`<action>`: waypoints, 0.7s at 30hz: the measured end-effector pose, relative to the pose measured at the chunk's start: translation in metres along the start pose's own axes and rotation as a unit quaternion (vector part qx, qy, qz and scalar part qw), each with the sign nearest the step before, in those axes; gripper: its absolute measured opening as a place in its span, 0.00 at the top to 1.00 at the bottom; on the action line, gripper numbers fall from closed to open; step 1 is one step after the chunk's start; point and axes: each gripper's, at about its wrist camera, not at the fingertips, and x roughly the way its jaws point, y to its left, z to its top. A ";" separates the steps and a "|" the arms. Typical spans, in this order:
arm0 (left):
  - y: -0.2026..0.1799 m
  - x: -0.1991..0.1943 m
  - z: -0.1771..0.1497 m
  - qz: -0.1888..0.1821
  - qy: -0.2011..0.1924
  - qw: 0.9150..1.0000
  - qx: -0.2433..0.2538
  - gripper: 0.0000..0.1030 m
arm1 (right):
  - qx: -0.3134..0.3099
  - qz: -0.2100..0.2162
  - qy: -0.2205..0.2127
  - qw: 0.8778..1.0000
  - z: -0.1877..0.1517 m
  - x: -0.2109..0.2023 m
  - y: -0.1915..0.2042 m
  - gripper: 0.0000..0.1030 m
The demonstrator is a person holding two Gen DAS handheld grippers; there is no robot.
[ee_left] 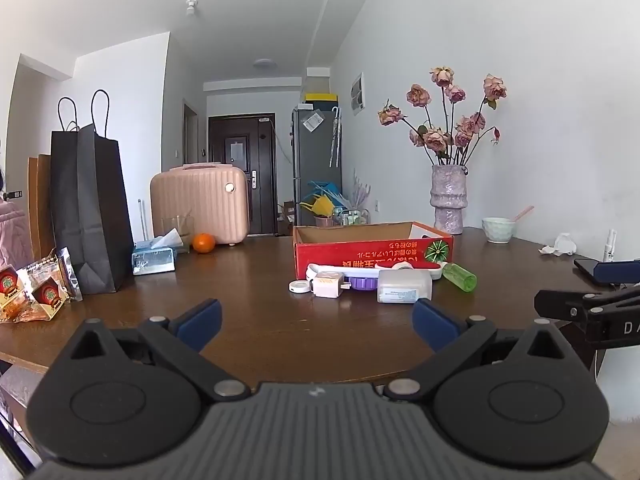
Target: Organize rigid objects
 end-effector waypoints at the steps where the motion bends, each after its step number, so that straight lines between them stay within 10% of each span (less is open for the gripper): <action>1: 0.000 0.000 0.000 0.003 -0.001 1.000 -0.001 0.00 | 0.001 0.000 0.000 1.000 0.000 -0.001 -0.001 0.00; 21: 0.001 0.002 -0.001 -0.006 0.003 1.000 -0.007 0.00 | 0.004 0.004 0.001 1.000 0.000 0.000 -0.002 0.00</action>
